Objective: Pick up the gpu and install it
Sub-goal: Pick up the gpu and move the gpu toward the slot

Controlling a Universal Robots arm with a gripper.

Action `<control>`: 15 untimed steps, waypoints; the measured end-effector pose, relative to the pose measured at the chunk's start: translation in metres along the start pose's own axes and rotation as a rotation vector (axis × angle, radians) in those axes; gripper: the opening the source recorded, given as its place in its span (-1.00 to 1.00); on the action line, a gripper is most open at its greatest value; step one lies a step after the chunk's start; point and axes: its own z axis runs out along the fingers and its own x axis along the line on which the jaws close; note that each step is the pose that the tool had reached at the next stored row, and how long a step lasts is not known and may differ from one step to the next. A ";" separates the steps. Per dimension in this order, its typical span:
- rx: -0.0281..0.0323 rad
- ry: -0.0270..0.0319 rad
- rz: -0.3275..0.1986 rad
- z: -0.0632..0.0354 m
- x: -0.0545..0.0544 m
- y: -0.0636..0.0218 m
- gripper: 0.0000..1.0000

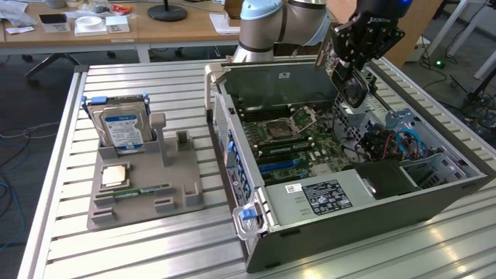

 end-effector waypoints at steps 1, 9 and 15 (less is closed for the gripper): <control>0.0000 0.0000 0.000 0.0000 0.000 0.0000 -0.47; -0.0001 0.0000 0.000 0.0001 -0.008 0.0004 -0.47; 0.0000 0.0000 0.000 0.0001 -0.011 0.0005 -0.47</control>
